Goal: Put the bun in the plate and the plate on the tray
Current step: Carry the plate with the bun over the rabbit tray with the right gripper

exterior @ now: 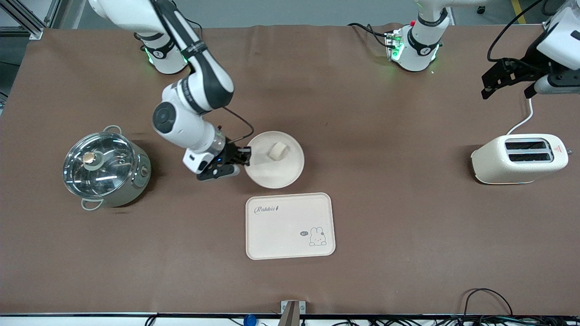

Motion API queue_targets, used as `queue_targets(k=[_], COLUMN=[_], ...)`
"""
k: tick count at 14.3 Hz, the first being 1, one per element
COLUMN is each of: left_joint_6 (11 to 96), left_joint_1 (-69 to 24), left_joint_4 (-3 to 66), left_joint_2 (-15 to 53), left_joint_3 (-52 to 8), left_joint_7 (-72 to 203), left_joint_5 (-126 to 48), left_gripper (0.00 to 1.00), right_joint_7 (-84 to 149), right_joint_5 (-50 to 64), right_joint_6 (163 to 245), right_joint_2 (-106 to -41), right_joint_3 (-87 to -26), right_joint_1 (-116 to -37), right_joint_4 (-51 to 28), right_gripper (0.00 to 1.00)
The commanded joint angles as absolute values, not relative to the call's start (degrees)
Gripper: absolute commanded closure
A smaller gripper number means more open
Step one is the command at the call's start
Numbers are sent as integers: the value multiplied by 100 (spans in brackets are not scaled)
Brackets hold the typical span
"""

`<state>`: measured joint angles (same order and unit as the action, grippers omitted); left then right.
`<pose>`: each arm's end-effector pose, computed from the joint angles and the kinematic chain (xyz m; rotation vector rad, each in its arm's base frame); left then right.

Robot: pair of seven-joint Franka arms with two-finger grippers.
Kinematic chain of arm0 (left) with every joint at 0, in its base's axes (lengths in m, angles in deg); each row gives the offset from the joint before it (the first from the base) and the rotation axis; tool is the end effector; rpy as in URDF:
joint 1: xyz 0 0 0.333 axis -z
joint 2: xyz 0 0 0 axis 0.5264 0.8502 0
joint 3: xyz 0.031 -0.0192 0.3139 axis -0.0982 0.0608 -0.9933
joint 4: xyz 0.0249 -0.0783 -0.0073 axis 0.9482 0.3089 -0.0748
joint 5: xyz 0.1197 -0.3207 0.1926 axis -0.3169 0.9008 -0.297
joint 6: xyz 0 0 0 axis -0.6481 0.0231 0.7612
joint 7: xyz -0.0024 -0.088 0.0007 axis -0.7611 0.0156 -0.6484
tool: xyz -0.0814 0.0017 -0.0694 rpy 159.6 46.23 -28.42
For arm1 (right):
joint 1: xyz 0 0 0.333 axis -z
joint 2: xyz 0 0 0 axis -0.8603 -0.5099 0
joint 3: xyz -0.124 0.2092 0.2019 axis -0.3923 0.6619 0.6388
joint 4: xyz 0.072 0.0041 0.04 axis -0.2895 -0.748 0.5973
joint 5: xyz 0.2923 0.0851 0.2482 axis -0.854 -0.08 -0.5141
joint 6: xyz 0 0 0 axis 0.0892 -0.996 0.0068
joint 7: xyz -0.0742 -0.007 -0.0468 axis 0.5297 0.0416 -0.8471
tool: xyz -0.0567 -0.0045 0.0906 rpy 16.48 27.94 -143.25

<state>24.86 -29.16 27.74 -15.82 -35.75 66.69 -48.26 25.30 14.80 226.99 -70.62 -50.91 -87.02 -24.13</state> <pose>0.4962 -0.0670 0.6621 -3.1338 0.0490 -0.0579 0.5550 0.2943 0.3103 -2.7681 -0.1192 -0.0183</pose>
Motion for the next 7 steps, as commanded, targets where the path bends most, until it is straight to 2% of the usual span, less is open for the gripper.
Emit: queue_targets(k=[1, 7], left_joint_6=[2423, 2432], left_joint_1=[-2913, -2922], left_joint_4=[2740, 2722], left_joint_2=[-1621, -1516], left_joint_3=[-3616, -3634], left_joint_7=[7033, 7069], left_joint_5=[-4819, -4846], left_gripper=[0, 0], right_joint_7=[2802, 2767], right_joint_5=[1318, 782], right_joint_6=[22727, 22780], right_joint_2=[-7103, -8165], right_joint_3=[-4978, -4978], right_joint_1=[-8291, -8237], right_joint_4=[-2209, -1024], right_gripper=[100, 100])
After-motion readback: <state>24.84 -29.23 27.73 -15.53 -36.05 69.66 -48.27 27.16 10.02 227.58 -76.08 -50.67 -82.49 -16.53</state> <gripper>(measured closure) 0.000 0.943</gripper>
